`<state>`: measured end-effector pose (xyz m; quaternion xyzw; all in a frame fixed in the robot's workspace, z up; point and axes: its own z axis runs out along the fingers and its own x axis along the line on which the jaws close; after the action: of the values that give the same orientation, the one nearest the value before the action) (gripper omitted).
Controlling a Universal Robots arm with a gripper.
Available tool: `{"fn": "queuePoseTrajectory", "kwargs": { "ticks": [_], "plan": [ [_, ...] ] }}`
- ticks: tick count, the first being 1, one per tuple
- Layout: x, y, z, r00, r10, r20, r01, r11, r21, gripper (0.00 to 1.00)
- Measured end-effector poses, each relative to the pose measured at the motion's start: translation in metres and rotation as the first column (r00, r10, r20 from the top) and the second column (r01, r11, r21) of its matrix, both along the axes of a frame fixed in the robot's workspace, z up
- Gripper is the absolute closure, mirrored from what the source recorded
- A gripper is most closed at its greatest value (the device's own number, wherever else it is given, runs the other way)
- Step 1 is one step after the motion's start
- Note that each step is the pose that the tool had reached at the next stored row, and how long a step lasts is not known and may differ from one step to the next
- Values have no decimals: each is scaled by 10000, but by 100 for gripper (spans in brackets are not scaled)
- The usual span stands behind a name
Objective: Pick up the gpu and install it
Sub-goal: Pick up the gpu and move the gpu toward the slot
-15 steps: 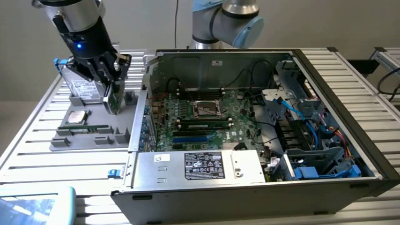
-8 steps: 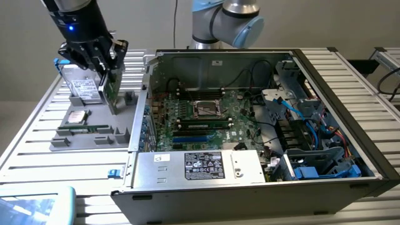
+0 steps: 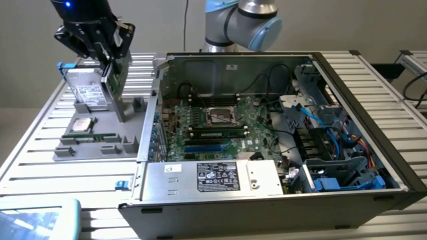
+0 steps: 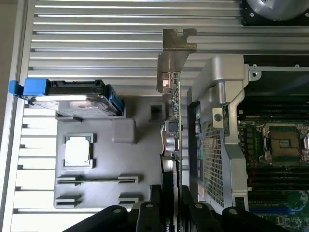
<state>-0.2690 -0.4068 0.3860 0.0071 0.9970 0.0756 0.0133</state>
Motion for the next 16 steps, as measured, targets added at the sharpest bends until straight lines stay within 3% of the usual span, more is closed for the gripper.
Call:
{"fn": "queuePoseTrajectory", "kwargs": {
  "ticks": [5, 13, 16],
  "plan": [
    [97, -5, 229, 10000, -1, -43, 1, 10000, 1, 73],
    [281, -11, 456, 9995, -1, -300, 1, 10000, 0, 73],
    [386, -14, 522, 9994, -1, -353, 1, 10000, 1, 73]
  ]
}}
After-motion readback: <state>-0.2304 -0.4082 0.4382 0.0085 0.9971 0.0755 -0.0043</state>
